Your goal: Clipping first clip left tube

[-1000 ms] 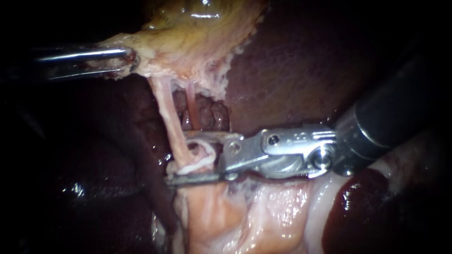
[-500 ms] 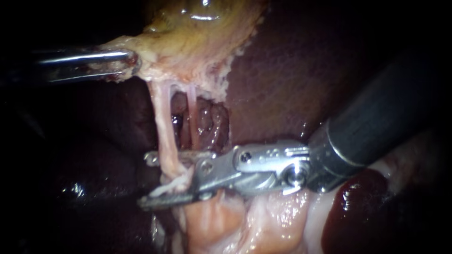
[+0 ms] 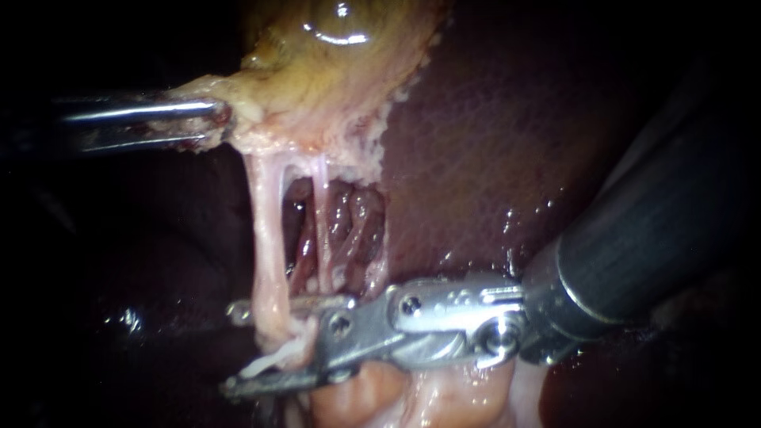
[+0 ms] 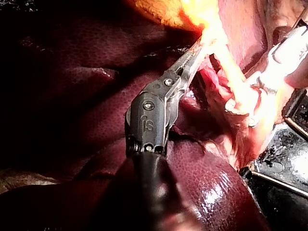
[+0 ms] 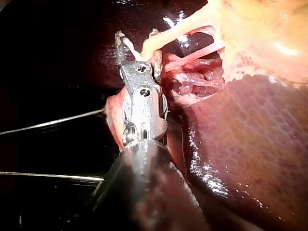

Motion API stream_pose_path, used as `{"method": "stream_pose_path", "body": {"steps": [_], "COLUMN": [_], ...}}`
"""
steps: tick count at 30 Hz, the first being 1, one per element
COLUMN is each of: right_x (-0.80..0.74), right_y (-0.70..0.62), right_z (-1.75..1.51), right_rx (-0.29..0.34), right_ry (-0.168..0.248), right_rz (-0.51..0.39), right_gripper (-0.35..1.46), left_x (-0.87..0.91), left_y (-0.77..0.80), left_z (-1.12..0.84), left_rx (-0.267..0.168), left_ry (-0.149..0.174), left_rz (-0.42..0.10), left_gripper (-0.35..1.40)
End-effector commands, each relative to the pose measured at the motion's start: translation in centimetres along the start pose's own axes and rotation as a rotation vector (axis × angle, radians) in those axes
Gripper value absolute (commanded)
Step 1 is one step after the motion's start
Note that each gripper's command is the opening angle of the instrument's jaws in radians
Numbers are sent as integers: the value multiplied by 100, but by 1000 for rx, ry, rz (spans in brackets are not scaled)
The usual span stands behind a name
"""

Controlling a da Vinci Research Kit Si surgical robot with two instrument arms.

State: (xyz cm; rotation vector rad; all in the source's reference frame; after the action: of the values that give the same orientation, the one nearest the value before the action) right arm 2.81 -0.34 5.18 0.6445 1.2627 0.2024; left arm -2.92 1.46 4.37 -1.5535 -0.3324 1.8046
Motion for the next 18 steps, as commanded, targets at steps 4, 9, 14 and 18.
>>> {"method": "stream_pose_path", "body": {"steps": [4,9,14,18], "right_x": [-4,-5,-6,-6], "right_y": [1,2,2,2], "right_z": [-3,-5,-7,-7], "right_rx": [0,1,2,3], "right_ry": [0,-1,-1,-1], "right_rz": [-1,-1,-1,-1], "right_gripper": [19,4,-17,-32], "left_x": [0,0,0,0], "left_y": [0,0,0,0], "left_z": [0,0,0,0], "left_rx": [0,0,0,0], "left_ry": [0,0,0,0], "left_rz": [0,0,0,0], "left_gripper": [-35,-35,-35,-35]}}
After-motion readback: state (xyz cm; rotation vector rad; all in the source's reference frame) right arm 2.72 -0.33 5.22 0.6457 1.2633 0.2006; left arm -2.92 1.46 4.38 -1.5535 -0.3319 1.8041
